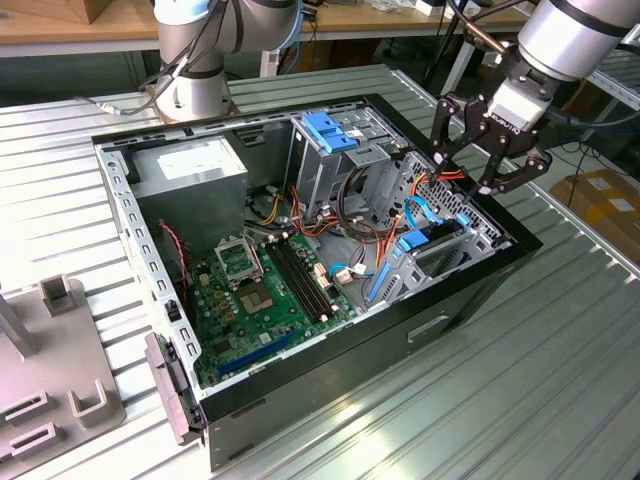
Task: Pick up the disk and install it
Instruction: 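Insert the second disk wire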
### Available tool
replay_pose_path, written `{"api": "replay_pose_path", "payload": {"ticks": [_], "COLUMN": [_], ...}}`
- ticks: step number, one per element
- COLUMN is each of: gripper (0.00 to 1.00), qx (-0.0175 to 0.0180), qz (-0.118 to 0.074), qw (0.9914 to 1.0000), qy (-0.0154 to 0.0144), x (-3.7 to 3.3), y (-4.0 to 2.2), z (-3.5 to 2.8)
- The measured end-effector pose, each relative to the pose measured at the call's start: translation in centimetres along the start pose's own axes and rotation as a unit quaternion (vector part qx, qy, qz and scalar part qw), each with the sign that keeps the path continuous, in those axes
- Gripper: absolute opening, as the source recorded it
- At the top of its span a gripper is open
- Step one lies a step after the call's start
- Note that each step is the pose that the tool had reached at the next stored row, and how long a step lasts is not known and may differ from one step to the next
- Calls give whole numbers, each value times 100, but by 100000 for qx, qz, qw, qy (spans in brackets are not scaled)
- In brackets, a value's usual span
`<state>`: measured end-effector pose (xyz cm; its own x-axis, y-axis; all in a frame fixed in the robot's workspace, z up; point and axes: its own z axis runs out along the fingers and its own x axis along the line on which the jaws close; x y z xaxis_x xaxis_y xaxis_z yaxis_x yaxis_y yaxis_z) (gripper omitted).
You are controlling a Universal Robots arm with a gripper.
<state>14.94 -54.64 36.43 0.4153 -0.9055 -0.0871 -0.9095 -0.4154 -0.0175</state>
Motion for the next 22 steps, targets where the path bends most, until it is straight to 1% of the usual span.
{"api": "replay_pose_path", "payload": {"ticks": [1,3,8,10,12,14,16,17,19,21,22], "gripper": [54,54,54,54,54,54,54,54,54,54,54], "qx": [-98,-245,-258,-278,-355,-380,-406,-420,-445,-538,-626], "qz": [-1151,-2862,-3002,-3216,-4047,-4312,-4644,-4787,-5100,-6262,-7388], "qw": [99993,99959,99955,99948,99917,99906,99891,99884,99869,99802,99725], "qy": [-28,-53,-58,-65,-72,-73,-85,-86,-88,-126,-171], "x": [2,7,6,-2,12,36,80,98,115,119,121], "y": [-4,-15,-16,-40,-109,-162,-260,-298,-336,-347,-349], "z": [1,0,1,2,1,0,-2,-3,-4,-4,-4]}}
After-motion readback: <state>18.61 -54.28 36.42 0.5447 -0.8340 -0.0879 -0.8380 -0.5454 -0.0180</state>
